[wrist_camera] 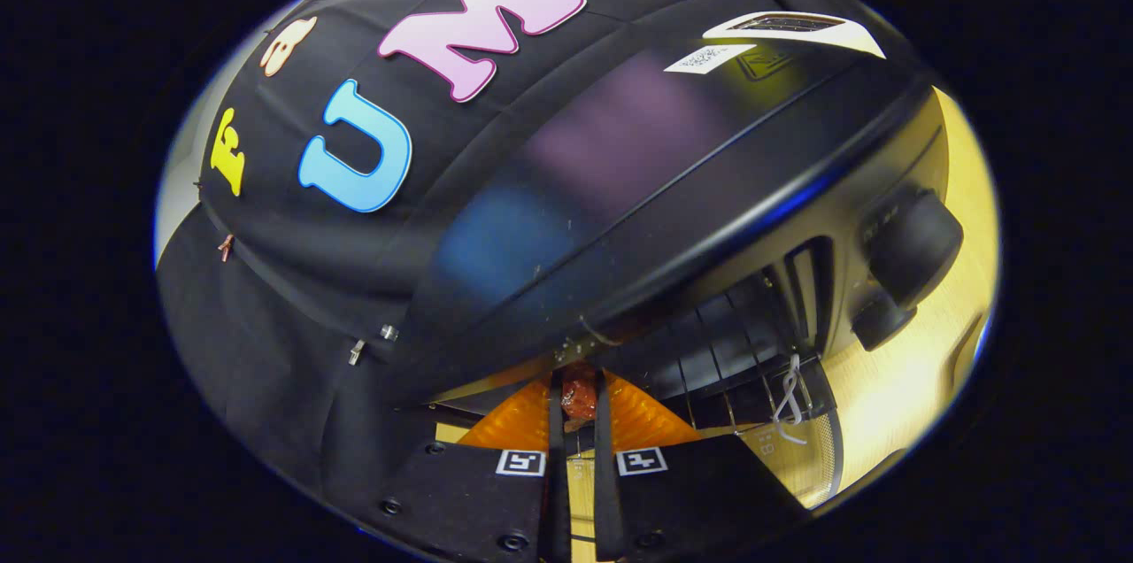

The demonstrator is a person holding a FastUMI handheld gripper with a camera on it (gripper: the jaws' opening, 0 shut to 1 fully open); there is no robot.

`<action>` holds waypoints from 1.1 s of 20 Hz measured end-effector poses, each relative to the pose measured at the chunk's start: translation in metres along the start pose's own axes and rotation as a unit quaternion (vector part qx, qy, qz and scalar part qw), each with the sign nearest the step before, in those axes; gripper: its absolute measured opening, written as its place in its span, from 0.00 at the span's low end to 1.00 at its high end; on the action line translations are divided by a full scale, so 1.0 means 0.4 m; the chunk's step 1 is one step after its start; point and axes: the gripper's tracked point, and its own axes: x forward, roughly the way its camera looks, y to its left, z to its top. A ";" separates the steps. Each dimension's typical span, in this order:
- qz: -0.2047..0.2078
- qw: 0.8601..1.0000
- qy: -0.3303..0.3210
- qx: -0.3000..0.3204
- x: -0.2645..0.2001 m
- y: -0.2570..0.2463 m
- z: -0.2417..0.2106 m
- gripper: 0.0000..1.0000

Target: Open the toaster oven, put the food inside, and close the toaster oven door.

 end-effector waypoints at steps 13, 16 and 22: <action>-0.082 0.995 -0.021 -0.045 -0.056 -0.096 0.058 0.46; -0.090 0.994 -0.020 -0.056 -0.076 -0.101 0.056 0.62; -0.120 0.987 -0.026 -0.100 -0.155 -0.109 0.037 0.97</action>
